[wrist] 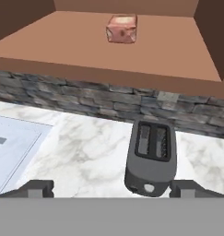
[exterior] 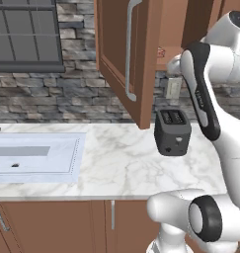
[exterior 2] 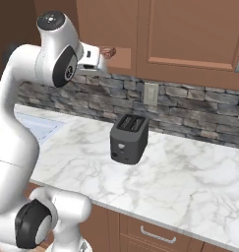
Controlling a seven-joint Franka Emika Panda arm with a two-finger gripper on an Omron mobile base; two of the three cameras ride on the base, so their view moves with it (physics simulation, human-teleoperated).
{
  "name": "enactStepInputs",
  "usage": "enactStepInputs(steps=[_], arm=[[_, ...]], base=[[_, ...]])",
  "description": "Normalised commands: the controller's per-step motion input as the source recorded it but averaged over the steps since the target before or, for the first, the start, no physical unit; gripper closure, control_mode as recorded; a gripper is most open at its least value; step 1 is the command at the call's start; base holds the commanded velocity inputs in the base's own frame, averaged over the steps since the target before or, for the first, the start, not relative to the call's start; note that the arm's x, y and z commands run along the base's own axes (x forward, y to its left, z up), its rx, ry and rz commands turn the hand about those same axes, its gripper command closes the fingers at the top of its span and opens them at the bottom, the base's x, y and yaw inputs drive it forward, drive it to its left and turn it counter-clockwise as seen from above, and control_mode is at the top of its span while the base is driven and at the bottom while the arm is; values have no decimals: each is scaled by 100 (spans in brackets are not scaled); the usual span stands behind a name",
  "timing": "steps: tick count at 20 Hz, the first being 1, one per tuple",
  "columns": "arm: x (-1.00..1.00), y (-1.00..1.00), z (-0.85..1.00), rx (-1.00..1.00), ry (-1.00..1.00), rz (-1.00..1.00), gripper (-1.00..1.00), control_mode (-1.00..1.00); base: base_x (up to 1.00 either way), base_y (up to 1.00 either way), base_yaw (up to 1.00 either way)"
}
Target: Pick up the bar soap and bar soap from the sink, and place them back in the cabinet, and close the cabinet door.
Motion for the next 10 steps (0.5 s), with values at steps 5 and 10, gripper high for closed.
enactStepInputs(steps=[5, 10], arm=[[-69, 0, 0, 1, 11, 0, -100, -100], [-37, 0, 0, 1, 21, -1, -100, -100]], base=[[0, 0, 0], [0, 0, 0]])
